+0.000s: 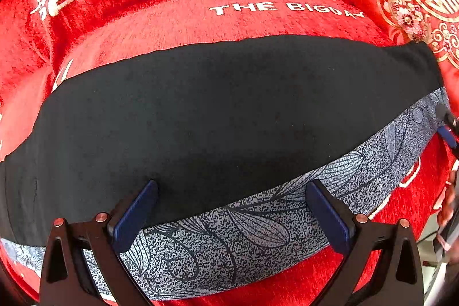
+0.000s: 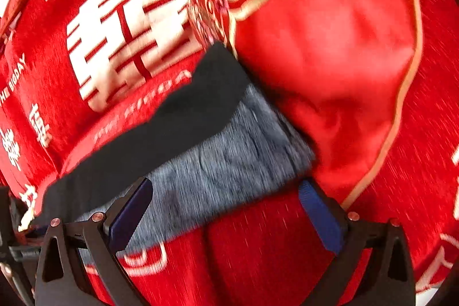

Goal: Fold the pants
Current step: 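Grasp the pants leg end with the right tool and lift it up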

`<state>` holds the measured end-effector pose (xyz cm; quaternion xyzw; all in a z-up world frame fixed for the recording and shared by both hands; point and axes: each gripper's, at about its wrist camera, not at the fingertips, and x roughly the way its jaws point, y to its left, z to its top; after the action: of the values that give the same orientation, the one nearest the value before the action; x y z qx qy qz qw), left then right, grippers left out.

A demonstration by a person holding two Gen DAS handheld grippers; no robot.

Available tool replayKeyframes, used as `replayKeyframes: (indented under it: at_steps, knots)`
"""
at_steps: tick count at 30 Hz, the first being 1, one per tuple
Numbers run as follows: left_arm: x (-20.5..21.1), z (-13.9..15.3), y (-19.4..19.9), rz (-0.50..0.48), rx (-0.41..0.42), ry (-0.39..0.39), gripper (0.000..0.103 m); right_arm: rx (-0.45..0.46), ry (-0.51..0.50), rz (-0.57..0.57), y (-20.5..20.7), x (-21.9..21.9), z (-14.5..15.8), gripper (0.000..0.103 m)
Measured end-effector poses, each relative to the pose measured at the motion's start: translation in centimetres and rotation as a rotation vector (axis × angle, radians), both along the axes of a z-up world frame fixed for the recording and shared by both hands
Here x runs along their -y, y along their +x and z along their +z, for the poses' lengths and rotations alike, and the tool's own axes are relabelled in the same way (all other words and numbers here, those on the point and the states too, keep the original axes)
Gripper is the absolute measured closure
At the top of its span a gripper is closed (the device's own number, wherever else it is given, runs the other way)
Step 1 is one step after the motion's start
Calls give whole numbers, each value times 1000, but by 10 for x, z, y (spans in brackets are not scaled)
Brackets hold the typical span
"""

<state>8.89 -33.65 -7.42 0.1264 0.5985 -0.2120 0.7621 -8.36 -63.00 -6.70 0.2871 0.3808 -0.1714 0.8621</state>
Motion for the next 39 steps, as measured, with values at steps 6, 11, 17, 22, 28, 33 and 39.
replayKeyframes:
  at_steps: [6, 11, 17, 22, 28, 33, 39]
  knots:
    - [6, -4, -1, 14, 18, -5, 0, 77, 86, -2, 15, 11, -1, 19]
    - [-4, 0, -7, 10, 27, -1, 0, 91, 138, -45, -6, 33, -15, 68]
    - [-1, 0, -4, 5, 18, -2, 0, 47, 34, 45, -1, 25, -1, 89]
    - [3, -1, -2, 1, 18, -3, 0, -3, 68, 35, 0, 29, -11, 72]
    - [17, 1, 4, 21, 6, 13, 0, 55, 42, 73, -6, 24, -15, 60]
    - [31, 8, 11, 53, -24, -26, 0, 109, 43, 118, 15, 23, -6, 84]
    - [101, 6, -13, -175, 24, -11, 0, 89, 48, 116, 19, 23, -5, 87]
